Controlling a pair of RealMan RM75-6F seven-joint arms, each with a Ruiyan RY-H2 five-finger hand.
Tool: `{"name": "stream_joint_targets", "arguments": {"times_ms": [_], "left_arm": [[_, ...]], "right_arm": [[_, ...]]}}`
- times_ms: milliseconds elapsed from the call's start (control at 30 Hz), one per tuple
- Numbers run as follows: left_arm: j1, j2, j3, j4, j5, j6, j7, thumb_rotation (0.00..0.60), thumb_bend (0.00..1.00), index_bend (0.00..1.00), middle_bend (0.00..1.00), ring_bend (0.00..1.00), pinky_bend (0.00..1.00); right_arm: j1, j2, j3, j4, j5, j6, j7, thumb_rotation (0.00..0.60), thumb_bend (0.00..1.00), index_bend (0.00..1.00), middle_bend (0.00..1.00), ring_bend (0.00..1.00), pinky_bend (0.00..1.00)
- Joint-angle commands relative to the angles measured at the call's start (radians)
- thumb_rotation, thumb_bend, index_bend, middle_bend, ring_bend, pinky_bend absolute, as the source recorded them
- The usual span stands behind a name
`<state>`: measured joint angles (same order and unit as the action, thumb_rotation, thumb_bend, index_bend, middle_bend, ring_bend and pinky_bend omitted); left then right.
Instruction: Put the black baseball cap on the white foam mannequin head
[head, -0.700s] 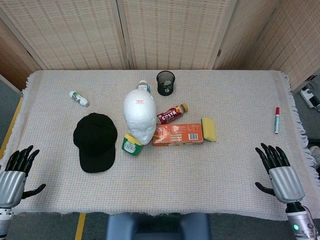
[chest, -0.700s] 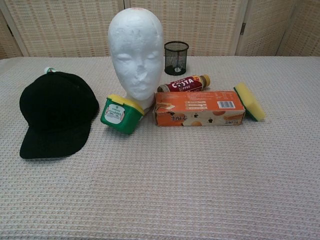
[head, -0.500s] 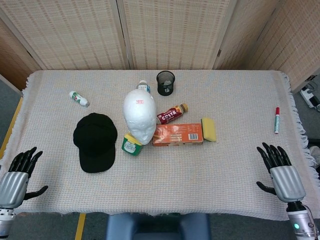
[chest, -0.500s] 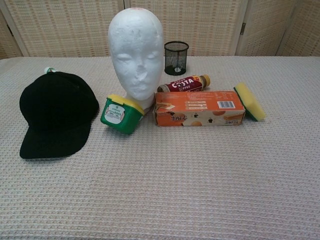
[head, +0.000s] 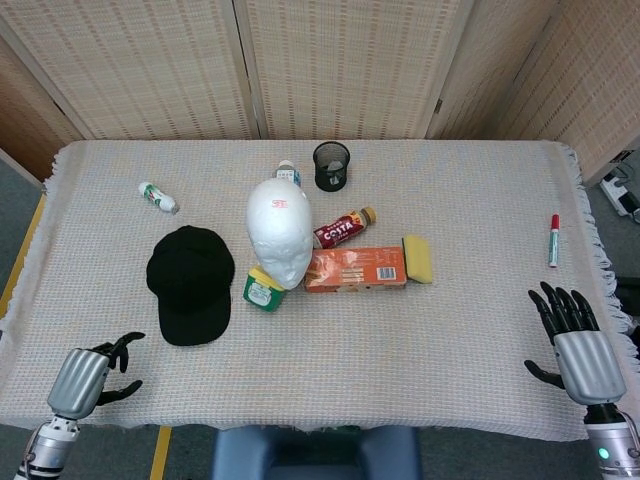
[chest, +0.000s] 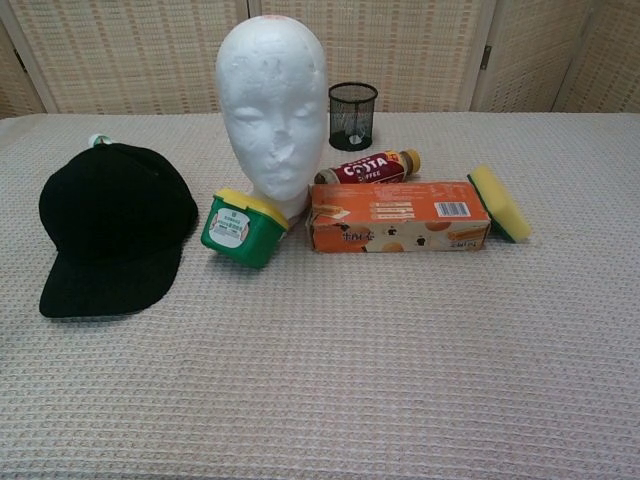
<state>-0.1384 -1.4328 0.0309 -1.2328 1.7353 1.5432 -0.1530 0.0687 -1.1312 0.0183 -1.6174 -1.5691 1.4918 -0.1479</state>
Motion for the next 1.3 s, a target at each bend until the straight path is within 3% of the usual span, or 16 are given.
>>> {"name": "stream_joint_targets", "arguments": {"times_ms": [33,200,433,767,900,1300], "left_arm": [[-0.021,-0.146,0.005,0.171,0.051,0.060,-0.083,0.600,0.07,0.43,1.00,0.97,1.00],[-0.030,-0.247,0.006,0.281,0.054,0.083,-0.111,0.600,0.11,0.50,1.00,1.00,1.00],[-0.052,-0.348,0.003,0.401,0.037,0.060,-0.093,0.600,0.17,0.48,1.00,1.00,1.00],[-0.092,-0.544,-0.031,0.722,0.014,0.121,-0.088,0.600,0.25,0.48,1.00,1.00,1.00],[-0.107,-0.594,-0.032,0.814,0.002,0.124,-0.109,0.600,0.30,0.48,1.00,1.00,1.00],[-0.130,-0.685,-0.007,0.975,-0.021,0.102,-0.140,0.600,0.30,0.48,1.00,1.00,1.00]], "right_arm": [[0.002,0.005,-0.001,-0.001,0.003,-0.007,0.003,0.600,0.02,0.00,0.00,0.00,0.00],[0.006,0.009,0.001,-0.002,0.008,-0.017,0.006,0.600,0.03,0.00,0.00,0.00,0.00],[0.014,0.012,-0.011,-0.007,0.000,-0.041,0.006,0.600,0.04,0.00,0.00,0.00,0.00],[0.020,0.030,-0.025,-0.030,0.008,-0.076,0.012,0.600,0.04,0.00,0.00,0.00,0.00],[0.013,0.041,-0.020,-0.039,0.005,-0.055,0.026,0.600,0.04,0.00,0.00,0.00,0.00],[-0.007,0.072,-0.019,-0.060,-0.028,0.001,0.057,0.600,0.04,0.00,0.00,0.00,0.00]]}}
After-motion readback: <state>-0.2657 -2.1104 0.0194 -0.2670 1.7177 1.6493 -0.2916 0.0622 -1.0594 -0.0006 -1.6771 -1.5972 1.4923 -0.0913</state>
